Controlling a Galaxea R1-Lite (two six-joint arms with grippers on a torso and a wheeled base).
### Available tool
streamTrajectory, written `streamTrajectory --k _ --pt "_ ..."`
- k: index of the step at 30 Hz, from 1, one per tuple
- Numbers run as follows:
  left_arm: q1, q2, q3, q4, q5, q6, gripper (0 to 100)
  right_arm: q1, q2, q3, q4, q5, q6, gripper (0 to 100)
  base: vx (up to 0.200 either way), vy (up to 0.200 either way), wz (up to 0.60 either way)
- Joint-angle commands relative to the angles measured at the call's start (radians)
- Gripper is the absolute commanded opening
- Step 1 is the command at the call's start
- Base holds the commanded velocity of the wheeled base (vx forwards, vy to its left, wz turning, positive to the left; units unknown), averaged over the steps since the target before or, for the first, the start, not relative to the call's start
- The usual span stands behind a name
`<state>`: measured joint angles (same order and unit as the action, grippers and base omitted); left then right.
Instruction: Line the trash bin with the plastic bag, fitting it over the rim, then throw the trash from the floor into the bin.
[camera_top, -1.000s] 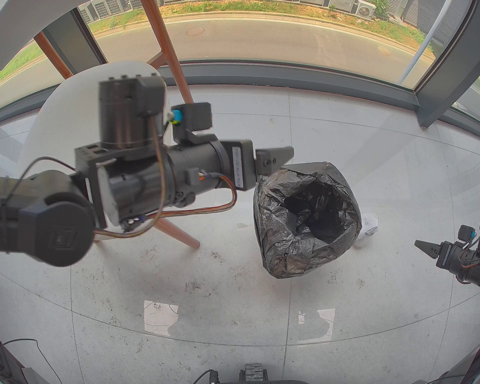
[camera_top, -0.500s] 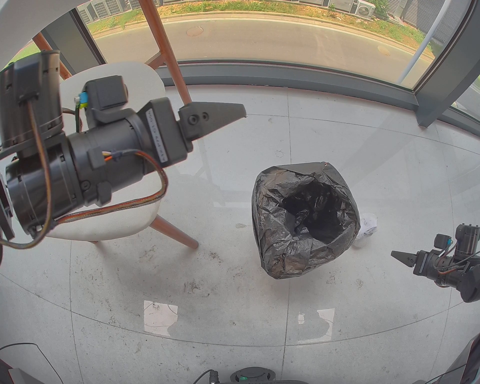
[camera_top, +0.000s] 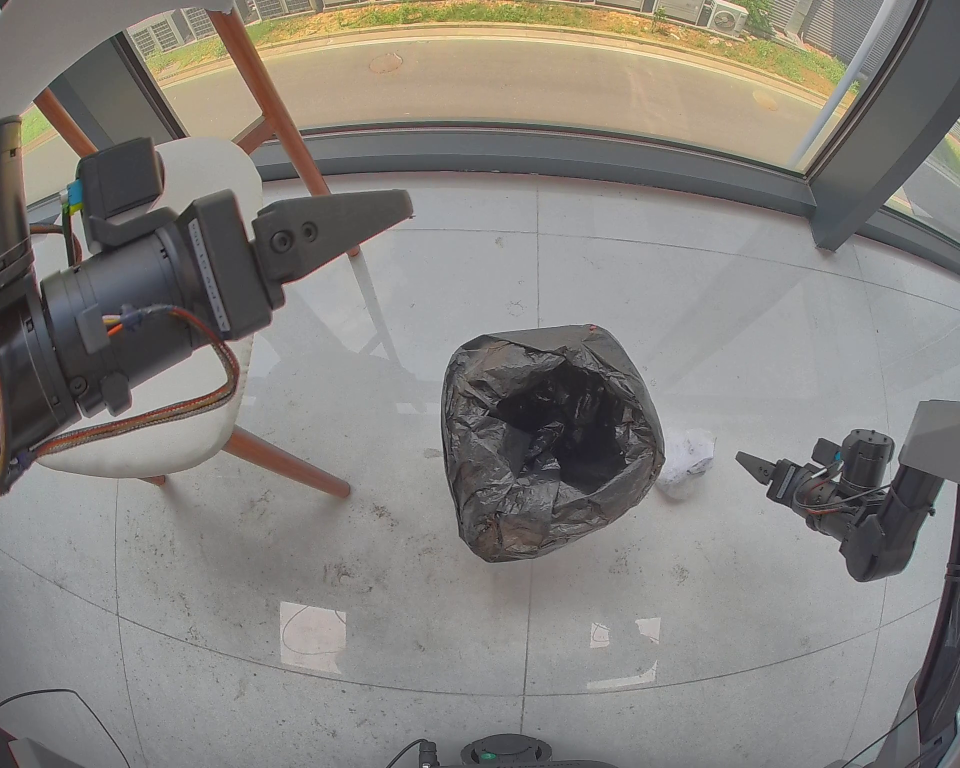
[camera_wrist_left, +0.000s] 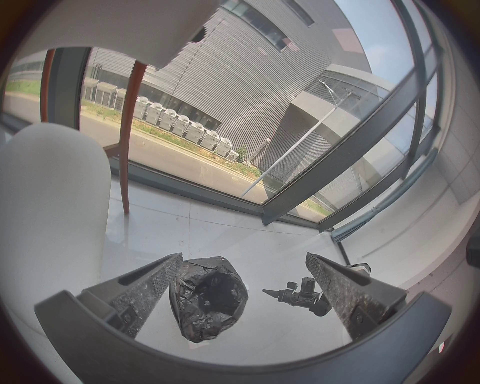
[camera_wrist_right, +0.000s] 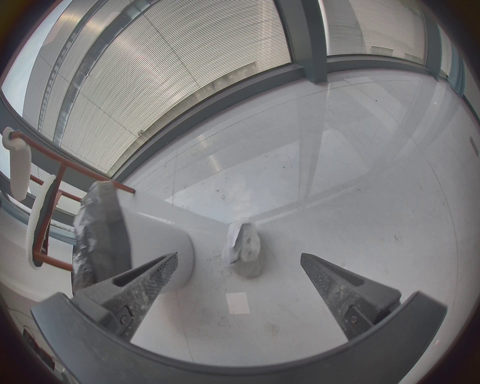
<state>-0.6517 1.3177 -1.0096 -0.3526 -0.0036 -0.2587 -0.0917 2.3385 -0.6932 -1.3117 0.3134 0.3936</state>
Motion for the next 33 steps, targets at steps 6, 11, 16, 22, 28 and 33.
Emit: streamTrajectory --k 6,11,16,22,28,33 --pt "0.043 -0.058 0.039 0.004 0.039 0.039 100 0.13 0.222 -0.281 0.081 -0.056 0.031 100 0.0 0.0 0.0" --pt "0.043 -0.061 0.045 0.004 0.044 0.039 100 0.133 0.292 -0.393 0.12 -0.071 0.03 100 0.0 0.0 0.0" --pt "0.043 -0.061 0.046 0.004 0.063 0.039 100 0.115 0.344 -0.526 0.164 -0.093 0.03 100 0.0 0.0 0.0" --pt "0.043 -0.061 0.048 0.017 0.076 0.041 100 0.11 0.384 -0.611 0.213 -0.094 0.028 0 0.0 0.0 0.0" --pt "0.043 -0.061 0.046 0.017 0.108 0.041 100 0.104 0.389 -0.62 0.215 -0.094 0.025 0 0.0 0.0 0.0" --pt "0.061 -0.103 0.046 0.021 0.168 0.044 100 0.058 0.255 -0.568 0.226 -0.091 0.062 0 0.0 0.0 0.0"
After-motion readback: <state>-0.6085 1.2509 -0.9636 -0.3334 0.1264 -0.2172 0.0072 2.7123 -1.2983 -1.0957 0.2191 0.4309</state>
